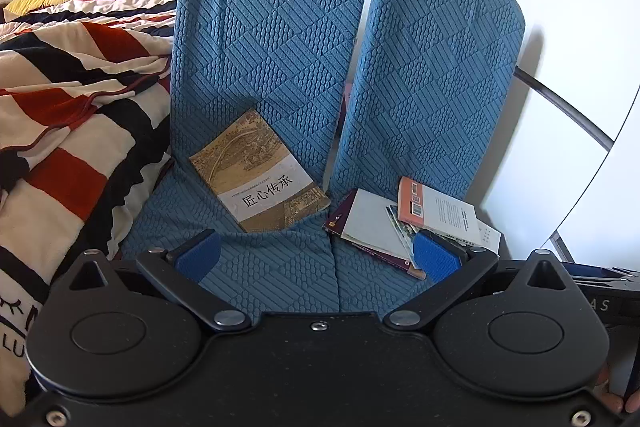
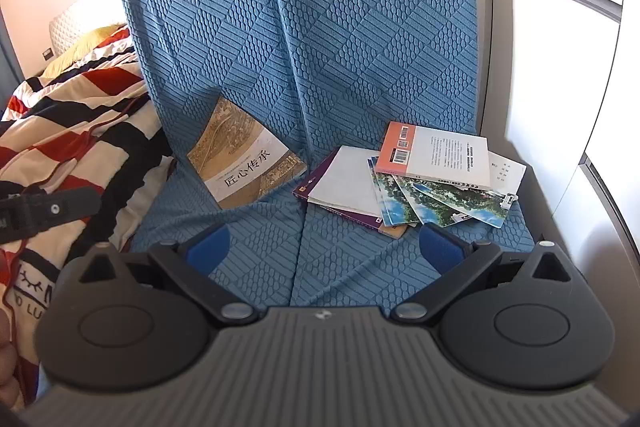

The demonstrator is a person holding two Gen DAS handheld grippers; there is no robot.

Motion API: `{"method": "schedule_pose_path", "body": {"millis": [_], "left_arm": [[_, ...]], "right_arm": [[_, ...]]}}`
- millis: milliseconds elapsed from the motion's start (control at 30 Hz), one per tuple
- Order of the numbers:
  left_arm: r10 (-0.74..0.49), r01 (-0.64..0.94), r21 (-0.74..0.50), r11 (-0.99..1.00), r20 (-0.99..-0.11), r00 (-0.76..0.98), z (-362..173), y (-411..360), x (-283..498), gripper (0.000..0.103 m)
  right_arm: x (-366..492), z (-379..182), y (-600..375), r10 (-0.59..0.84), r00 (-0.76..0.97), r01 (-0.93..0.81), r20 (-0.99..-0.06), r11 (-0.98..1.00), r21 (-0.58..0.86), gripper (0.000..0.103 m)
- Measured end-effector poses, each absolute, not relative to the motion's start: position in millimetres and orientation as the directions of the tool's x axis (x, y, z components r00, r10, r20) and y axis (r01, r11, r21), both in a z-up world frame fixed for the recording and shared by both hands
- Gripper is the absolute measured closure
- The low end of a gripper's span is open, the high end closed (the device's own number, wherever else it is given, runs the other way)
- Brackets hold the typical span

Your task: Organize objects

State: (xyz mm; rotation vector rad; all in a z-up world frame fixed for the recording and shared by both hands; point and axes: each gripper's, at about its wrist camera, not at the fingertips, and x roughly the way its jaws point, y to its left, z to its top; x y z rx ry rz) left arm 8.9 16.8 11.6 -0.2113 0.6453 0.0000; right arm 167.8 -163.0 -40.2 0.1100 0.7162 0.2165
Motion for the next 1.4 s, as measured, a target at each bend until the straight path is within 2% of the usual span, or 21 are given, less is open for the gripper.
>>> {"method": "schedule_pose_path", "body": {"millis": [400,600,1033,1400], "left_arm": [[-0.007,-0.118,-0.178,0.977,-0.576,0.817,12.8,32.2,1.4,0.000],[-0.014,-0.120,-0.184,0.976,-0.596,0.803,8.9,33.3,1.1,0.000],[-0.014,-0.123,-0.196,0.973,-0.582,0.813,15.7,37.4,-7.9,0.000],[-0.010,-0.142,-0.205,0.968,-0.601,0.799,2.5,49.6,17.7,0.000]], "right_arm": [[173.7,-42.4,-140.9,0.266,0.719,-0.206,-0.642,0.964,0.169,0.000],[174.7,-46.8,-139.8,0.258,0.718,-0.203,-0.647,0.966,0.161,0.000],[170.5,-42.1,-125.4,0.267,0.722,-0.226,-0.638,0.963,0.146,0.000],[190.3,-55.1,-114.6,0.234,0.728,-0.187,-0.645,0.972,0.141,0.000]]}}
